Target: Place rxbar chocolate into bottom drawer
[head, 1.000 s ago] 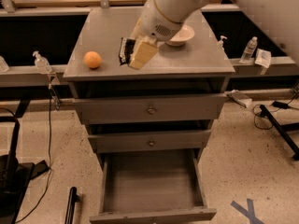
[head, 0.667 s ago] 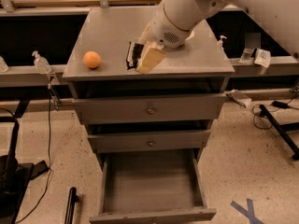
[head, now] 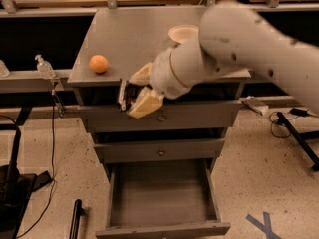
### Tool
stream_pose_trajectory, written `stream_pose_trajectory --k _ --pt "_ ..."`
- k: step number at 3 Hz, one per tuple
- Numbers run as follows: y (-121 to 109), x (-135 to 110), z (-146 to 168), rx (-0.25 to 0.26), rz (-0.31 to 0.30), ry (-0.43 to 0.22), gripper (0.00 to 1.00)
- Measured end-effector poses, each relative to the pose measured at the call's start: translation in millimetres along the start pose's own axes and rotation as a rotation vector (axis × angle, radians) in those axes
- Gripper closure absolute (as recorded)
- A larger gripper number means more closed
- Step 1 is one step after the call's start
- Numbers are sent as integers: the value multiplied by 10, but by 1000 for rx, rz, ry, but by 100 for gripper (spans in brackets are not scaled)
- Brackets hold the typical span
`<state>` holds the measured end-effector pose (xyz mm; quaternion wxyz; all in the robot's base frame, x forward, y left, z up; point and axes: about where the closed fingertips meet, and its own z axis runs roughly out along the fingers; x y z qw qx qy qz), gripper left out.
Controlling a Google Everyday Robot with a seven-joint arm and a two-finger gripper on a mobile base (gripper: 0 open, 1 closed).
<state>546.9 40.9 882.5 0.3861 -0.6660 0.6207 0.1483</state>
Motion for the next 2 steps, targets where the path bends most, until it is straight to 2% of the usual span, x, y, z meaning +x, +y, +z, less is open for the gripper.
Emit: stream_pose_trajectory --k 1,2 --pt "503 308 473 -24 83 -147 100" --pt "943 578 807 -16 189 -259 100"
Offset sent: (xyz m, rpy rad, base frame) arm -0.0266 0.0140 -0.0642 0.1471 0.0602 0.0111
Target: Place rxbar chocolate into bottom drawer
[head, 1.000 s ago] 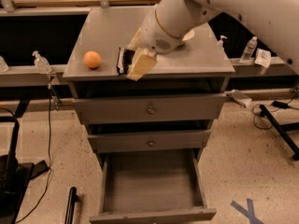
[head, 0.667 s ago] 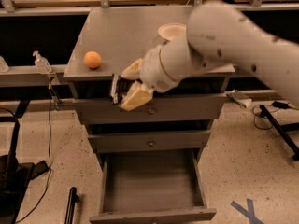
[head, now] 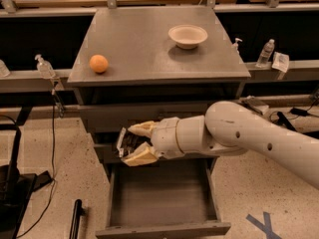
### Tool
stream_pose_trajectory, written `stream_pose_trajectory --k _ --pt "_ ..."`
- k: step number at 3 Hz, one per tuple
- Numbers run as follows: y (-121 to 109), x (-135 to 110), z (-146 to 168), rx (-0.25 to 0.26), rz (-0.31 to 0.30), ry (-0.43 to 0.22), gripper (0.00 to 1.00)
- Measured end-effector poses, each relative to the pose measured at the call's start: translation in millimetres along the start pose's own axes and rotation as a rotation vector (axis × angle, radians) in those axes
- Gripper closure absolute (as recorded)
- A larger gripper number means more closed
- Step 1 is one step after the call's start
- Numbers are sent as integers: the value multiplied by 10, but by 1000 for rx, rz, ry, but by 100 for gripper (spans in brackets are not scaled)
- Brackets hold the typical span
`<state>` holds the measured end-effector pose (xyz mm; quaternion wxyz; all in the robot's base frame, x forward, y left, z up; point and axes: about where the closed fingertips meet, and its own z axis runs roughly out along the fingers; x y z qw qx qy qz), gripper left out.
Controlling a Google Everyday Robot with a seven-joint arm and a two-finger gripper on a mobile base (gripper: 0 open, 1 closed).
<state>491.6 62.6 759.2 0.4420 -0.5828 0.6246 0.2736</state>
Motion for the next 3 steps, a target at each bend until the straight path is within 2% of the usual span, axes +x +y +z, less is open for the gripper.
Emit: stream_pose_trajectory --k 1,2,3 --pt "8 -2 0 2 0 -1 100" --pt "-169 398 -38 16 11 -16 100" --pt "-504 1325 -216 29 7 -102 100"
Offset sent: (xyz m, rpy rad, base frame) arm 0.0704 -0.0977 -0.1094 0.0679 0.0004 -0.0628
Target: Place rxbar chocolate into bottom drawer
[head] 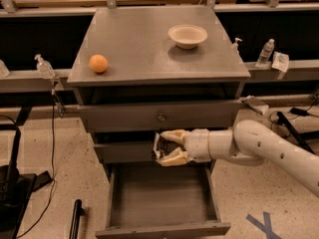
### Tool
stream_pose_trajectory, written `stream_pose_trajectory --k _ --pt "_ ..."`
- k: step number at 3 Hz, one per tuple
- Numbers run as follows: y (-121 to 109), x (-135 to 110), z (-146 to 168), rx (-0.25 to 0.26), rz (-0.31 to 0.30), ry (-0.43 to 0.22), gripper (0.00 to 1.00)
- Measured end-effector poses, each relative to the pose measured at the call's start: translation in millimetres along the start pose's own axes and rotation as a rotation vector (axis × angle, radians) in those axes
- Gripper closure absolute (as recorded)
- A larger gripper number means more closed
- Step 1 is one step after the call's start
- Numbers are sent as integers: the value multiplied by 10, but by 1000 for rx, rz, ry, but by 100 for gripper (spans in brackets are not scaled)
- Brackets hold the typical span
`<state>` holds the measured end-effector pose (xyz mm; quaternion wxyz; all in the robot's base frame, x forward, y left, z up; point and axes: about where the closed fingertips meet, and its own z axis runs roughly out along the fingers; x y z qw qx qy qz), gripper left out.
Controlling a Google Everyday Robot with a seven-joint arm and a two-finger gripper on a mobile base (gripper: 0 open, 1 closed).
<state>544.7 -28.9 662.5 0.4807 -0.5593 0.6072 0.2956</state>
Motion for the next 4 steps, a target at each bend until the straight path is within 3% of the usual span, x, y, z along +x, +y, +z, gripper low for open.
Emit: stream_pose_trajectory --k 1,2,3,4 --pt "-53 715 -11 -26 56 -63 100" --pt "-15 955 65 -37 98 -93 100" --pt "-17 1027 93 -45 107 -55 100" --pt "-6 1490 181 -70 167 46 100"
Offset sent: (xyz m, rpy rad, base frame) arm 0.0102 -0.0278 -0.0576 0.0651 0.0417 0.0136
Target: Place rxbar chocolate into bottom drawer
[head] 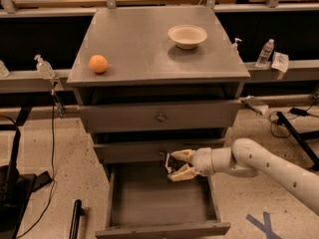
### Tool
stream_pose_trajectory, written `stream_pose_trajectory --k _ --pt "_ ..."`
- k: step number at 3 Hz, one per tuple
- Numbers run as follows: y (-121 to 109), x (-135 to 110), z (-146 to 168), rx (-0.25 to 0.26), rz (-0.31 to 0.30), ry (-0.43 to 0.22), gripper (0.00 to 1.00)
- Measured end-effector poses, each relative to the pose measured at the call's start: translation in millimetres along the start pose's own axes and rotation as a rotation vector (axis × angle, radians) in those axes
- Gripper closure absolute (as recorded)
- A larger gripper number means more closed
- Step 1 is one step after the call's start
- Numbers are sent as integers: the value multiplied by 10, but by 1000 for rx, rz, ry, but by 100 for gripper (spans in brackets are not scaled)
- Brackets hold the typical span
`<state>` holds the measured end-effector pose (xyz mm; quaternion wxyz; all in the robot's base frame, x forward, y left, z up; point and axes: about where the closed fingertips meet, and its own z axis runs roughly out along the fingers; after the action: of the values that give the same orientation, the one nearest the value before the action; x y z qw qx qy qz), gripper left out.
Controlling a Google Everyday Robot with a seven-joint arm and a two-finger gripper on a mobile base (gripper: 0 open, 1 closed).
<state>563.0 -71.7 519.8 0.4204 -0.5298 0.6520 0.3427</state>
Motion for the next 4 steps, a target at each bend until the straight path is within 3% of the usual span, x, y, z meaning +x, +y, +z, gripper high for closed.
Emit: stream_pose_trajectory --k 1,2,4 --pt "-40 1096 20 -62 21 166 100" --pt "-7 1887 78 -115 46 292 100" --pt "-41 1929 160 -118 13 275 100"
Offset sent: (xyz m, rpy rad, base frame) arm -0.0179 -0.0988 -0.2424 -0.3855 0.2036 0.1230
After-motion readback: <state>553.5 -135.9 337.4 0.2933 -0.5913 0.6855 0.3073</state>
